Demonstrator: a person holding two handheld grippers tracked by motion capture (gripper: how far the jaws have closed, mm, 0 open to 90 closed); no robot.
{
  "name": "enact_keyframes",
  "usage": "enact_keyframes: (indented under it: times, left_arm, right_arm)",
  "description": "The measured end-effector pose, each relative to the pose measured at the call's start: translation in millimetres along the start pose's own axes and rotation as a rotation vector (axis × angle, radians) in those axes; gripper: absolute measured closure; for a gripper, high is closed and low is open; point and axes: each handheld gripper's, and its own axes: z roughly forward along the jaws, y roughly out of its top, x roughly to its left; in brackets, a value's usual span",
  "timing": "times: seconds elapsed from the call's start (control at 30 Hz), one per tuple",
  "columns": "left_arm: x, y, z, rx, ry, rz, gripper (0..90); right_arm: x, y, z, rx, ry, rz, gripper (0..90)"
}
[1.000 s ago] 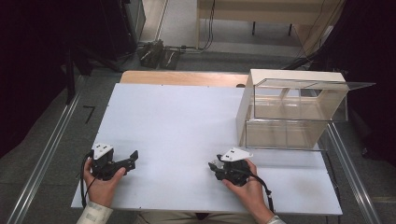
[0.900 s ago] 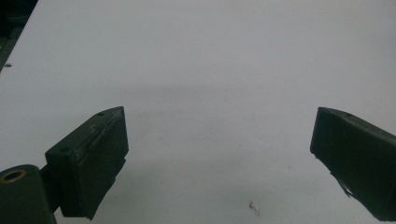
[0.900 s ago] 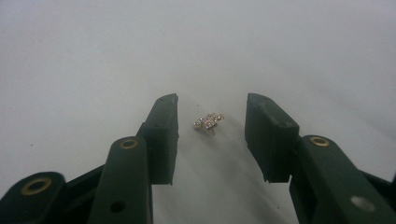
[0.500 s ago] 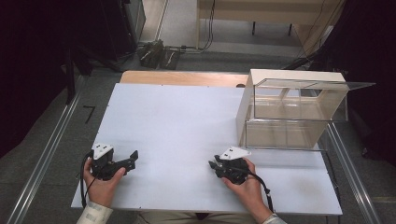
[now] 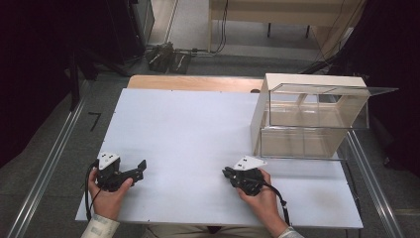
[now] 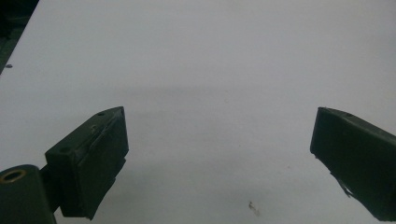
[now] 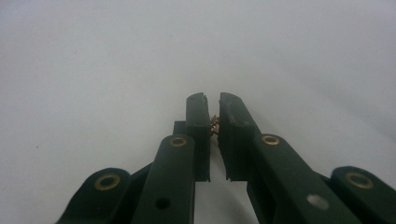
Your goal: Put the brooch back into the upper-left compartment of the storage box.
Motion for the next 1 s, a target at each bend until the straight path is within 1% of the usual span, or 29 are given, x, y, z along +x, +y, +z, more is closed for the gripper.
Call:
enact_keyframes:
  times: [0.07,0.13,0.17,0.27,0.4,0.63,0.73,0.87,1.0]
  left_arm:
    - [0.0,0.0,-0.1,0.0,0.001,0.0,5.0]
    - [0.1,0.1,-0.3,-0.001,0.001,0.0,4.9]
    - [0.3,0.2,-0.5,-0.002,0.0,0.001,4.9]
    - [0.5,0.3,-0.6,-0.002,0.0,0.001,4.9]
    - [0.3,0.3,-0.8,-0.003,0.0,0.001,4.9]
    - [0.5,0.3,-1.1,-0.005,0.001,0.001,4.9]
    - [0.6,0.4,-1.1,-0.005,0.001,0.0,5.0]
    - [0.5,0.4,-1.2,-0.005,0.001,0.0,5.0]
    - [0.6,0.4,-1.5,-0.006,0.002,0.002,5.0]
  right_arm:
    - [0.2,-0.1,-0.6,0.002,0.002,0.004,82.4]
    - [0.4,0.5,-1.7,-0.005,0.013,0.01,87.1]
    - [0.5,0.7,-2.4,-0.009,0.012,0.01,87.4]
    - [0.0,0.5,-3.2,-0.002,0.016,0.011,87.6]
    - [-0.2,0.8,-4.6,-0.005,0.019,0.021,87.8]
    - [-1.3,2.4,-9.9,-0.026,0.026,0.027,87.9]
    - [-1.0,3.8,-14.2,-0.038,0.028,0.022,87.9]
    - [-0.4,3.9,-15.9,-0.038,0.029,0.025,87.9]
    - [0.1,5.0,-19.5,-0.045,0.029,0.019,87.9]
